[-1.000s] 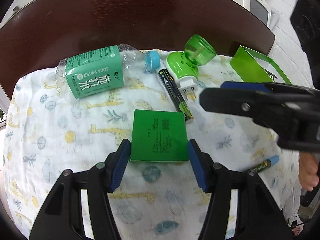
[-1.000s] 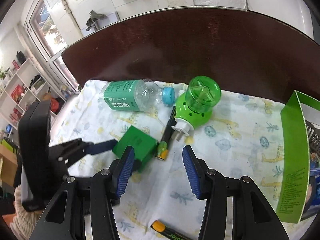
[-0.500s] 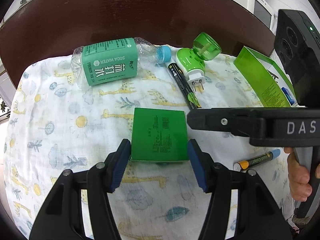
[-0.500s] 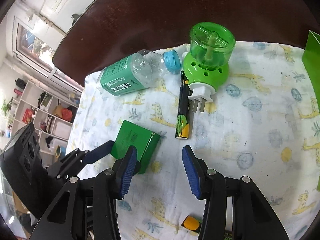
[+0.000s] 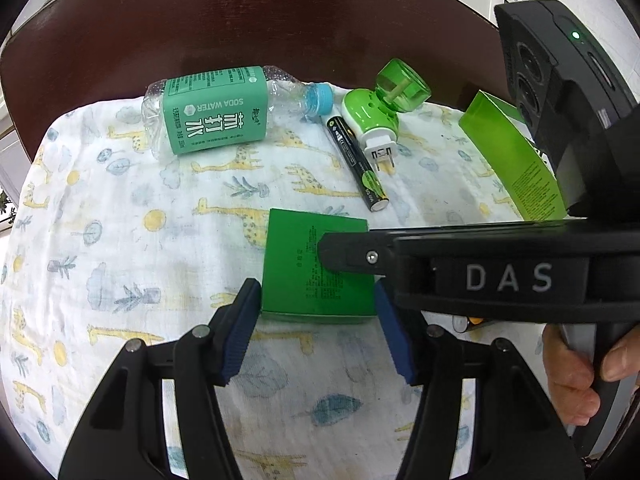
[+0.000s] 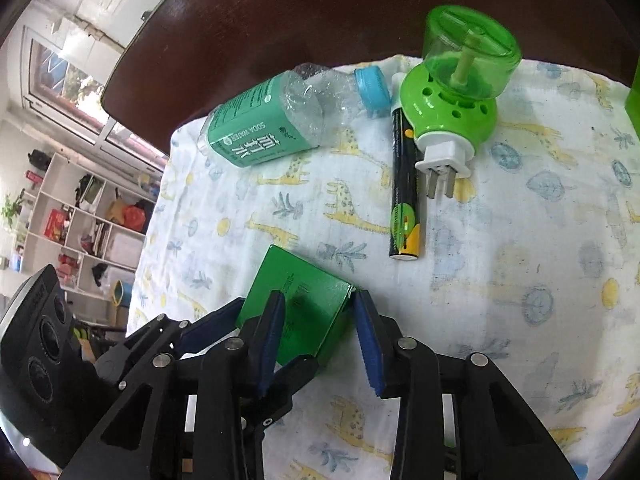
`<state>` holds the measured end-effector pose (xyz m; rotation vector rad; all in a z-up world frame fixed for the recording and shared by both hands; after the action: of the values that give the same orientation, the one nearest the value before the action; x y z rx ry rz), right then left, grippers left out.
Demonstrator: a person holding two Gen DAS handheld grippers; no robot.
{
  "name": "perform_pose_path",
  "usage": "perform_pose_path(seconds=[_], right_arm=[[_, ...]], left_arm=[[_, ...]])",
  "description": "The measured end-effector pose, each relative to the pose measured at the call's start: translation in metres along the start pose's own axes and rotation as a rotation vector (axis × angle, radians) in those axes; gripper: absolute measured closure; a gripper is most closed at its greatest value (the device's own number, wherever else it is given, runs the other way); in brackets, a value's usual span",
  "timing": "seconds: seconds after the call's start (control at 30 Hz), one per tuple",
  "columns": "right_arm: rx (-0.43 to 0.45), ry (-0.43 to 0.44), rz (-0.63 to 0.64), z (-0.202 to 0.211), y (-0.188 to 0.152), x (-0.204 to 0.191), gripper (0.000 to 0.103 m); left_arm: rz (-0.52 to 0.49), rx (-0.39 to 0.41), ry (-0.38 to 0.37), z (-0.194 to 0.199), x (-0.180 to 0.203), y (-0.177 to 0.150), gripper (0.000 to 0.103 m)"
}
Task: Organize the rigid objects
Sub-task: 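Grasp the small green square box with the right gripper, then carry the green square box with the right gripper into the green box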
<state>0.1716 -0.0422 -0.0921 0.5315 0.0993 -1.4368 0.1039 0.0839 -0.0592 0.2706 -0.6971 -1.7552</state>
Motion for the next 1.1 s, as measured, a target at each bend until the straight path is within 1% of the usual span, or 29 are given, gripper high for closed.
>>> perform_pose_path(seconds=[0.07,0.13,0.27,0.33,0.37,0.43,0.53,0.6,0.73,0.87,0.9,1.1], right_arm=[[0.005,-0.005,0.003,0.002,-0.002,-0.001,0.068],[0.010,-0.009,0.010,0.006,-0.004,-0.001,0.072],[0.046,-0.021,0.024,0.017,-0.007,-0.004,0.073],[0.071,-0.022,0.026,0.027,-0.007,-0.004,0.072],[0.085,-0.021,0.025,0.035,-0.007,-0.002,0.072],[0.128,-0.037,0.023,0.050,-0.006,0.002,0.072],[0.174,-0.024,0.003,0.072,-0.005,0.013,0.073],[0.196,-0.024,-0.012,0.083,-0.007,0.022,0.073],[0.226,-0.030,-0.050,0.102,-0.015,0.046,0.072],[0.261,-0.042,-0.077,0.121,-0.023,0.066,0.073],[0.272,-0.044,-0.083,0.127,-0.025,0.070,0.073],[0.349,-0.049,-0.094,0.159,-0.031,0.091,0.073]], left_arm=[[0.006,0.004,-0.003,-0.002,0.003,0.001,0.046],[0.003,0.011,-0.003,0.000,0.006,0.001,0.047],[-0.042,0.047,0.022,0.008,0.025,0.005,0.047],[-0.061,0.065,0.017,0.014,0.034,0.011,0.047],[-0.072,0.072,0.010,0.017,0.039,0.014,0.056],[-0.094,0.081,-0.004,0.021,0.049,0.020,0.060],[-0.131,0.104,-0.007,0.023,0.067,0.031,0.060],[-0.150,0.099,-0.013,0.021,0.079,0.034,0.062],[-0.201,0.091,-0.036,0.017,0.106,0.034,0.063],[-0.244,0.071,-0.045,0.010,0.131,0.034,0.071],[-0.253,0.069,-0.045,0.010,0.136,0.035,0.072],[-0.318,0.086,-0.043,0.016,0.169,0.047,0.072]])
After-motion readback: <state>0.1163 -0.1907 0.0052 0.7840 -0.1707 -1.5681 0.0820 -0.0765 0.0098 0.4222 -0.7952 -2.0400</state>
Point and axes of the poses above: each gripper's, at about its wrist camera, not at the fingertips, and z roughly against the way its jaws point, x to its right, y to its top, the point moved 2 cm from there along -z, roughly the way its jaws point, and after that the axes turned 2 degrees about -z, right-handed, at the moved point
